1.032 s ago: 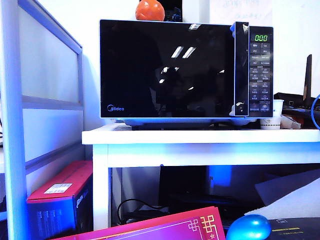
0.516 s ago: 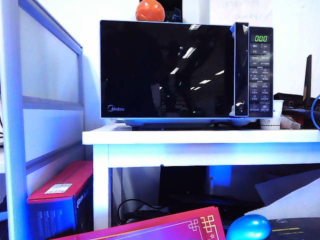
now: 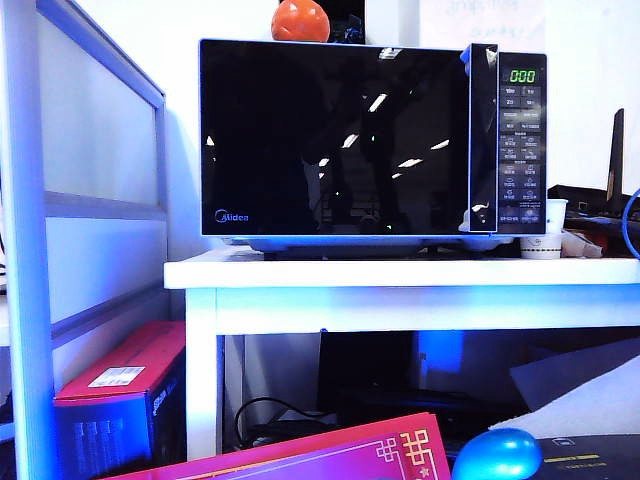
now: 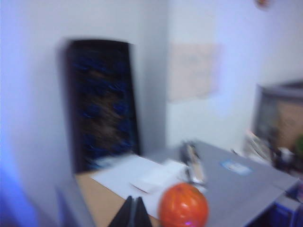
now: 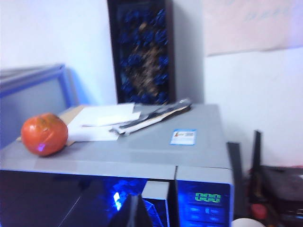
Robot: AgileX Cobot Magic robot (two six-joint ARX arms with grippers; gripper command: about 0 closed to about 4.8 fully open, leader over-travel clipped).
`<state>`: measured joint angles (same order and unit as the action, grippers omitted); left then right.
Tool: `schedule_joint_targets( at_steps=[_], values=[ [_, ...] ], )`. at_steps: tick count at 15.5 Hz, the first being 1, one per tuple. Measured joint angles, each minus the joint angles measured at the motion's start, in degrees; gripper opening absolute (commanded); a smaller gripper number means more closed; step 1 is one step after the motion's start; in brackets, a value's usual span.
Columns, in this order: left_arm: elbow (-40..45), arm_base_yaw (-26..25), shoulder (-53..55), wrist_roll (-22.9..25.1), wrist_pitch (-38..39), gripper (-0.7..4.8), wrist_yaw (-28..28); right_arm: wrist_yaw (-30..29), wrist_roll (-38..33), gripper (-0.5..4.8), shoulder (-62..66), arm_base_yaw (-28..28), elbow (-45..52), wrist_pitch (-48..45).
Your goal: Open the microwave door, place the orange inside the microwave, then close the microwave door.
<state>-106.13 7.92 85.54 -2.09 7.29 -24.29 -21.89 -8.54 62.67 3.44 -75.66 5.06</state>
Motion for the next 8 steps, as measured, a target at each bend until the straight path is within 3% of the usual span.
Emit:
schedule_joint_targets(
  at_steps=[4, 8],
  values=[
    [-8.76, -0.17, 10.82, -0.09, 4.35, -0.05, -0.92, -2.01, 4.70, -0.01, 7.32, -3.08, -5.33, 1.44],
    [-12.55, 0.92, 18.12, 0.35, 7.13, -0.05, -8.09, -1.86, 5.86, -0.01, 12.61, -5.22, -7.10, -0.92]
  ],
)
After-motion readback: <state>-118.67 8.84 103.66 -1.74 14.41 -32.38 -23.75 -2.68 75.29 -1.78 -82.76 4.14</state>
